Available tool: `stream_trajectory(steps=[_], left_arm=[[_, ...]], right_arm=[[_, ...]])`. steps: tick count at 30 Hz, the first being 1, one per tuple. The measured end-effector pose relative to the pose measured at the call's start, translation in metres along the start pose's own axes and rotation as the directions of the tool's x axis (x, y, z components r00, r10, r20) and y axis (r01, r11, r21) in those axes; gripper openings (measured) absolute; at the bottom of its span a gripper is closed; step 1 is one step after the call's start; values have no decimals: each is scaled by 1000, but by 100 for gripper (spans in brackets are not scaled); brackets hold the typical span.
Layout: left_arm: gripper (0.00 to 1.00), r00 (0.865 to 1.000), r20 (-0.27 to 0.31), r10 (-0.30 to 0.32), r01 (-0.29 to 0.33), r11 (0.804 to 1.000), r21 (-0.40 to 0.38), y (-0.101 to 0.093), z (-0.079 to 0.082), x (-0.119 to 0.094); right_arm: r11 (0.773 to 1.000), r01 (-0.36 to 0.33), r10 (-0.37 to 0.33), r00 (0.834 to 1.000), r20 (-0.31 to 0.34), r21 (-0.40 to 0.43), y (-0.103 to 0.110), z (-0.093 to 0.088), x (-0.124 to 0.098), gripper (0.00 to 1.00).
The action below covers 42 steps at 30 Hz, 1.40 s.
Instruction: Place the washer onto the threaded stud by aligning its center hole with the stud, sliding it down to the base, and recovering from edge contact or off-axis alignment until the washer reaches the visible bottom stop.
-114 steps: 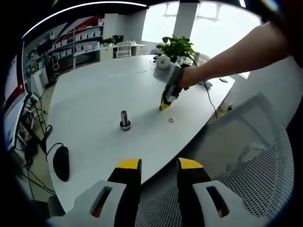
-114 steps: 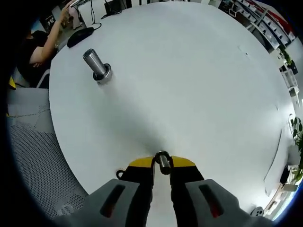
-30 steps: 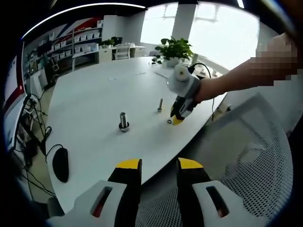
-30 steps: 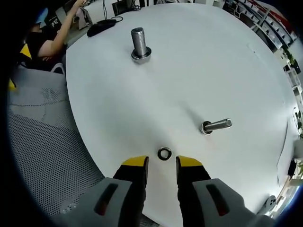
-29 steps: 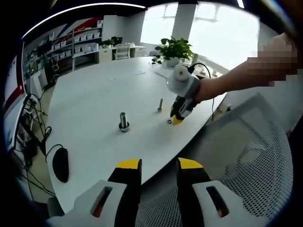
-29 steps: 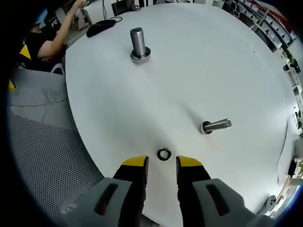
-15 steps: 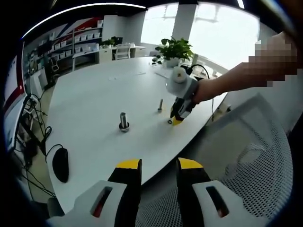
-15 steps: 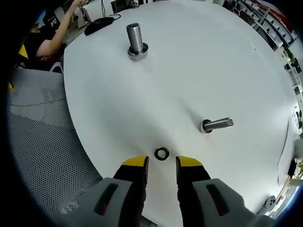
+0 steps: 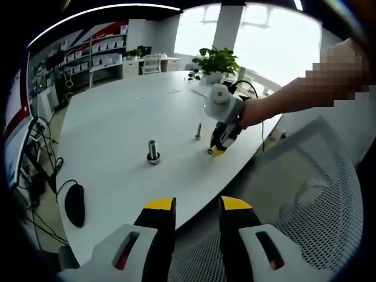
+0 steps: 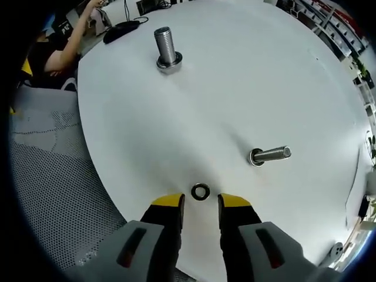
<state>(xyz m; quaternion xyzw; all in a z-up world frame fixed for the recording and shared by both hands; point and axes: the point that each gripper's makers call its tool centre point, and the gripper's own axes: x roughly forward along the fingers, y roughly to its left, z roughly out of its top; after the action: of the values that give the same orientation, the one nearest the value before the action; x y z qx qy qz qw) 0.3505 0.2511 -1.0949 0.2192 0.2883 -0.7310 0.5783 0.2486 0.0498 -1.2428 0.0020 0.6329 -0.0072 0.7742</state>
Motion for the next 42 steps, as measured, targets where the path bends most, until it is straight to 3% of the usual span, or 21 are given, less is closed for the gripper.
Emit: stream_trajectory(steps=[22,42], left_arm=[[26,1000,10,0,0,1000,-3,1,1,0],[26,1000,15,-2,2,1000,-12,0,4,-1]], right_arm=[[998,-11,7,998,-70,-54,5,-2,-4,26],[997,-16,14,1000,-17,-74,0,2,-1,22]])
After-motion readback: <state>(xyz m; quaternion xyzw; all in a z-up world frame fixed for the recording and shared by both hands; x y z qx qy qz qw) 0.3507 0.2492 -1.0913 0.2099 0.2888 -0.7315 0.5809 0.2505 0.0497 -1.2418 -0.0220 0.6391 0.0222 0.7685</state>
